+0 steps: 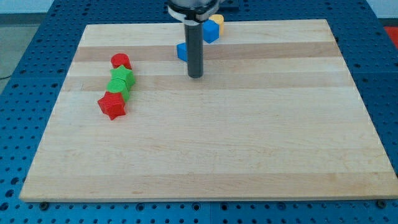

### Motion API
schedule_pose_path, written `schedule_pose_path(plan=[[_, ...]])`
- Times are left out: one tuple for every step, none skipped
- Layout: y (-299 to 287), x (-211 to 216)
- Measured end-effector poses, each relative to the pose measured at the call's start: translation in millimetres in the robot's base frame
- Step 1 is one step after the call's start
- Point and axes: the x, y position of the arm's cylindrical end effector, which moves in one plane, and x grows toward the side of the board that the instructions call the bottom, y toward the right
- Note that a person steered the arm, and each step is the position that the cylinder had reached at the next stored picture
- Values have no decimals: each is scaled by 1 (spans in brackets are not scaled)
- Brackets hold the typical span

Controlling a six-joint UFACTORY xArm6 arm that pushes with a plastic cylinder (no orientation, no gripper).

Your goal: Slightly move the triangle towards the top center of the board

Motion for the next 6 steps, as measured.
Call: schedule_pose_path(plan=[[-7, -27], [-10, -38], [-10, -39], [-10, -45], [-10, -46], [-3, -55]])
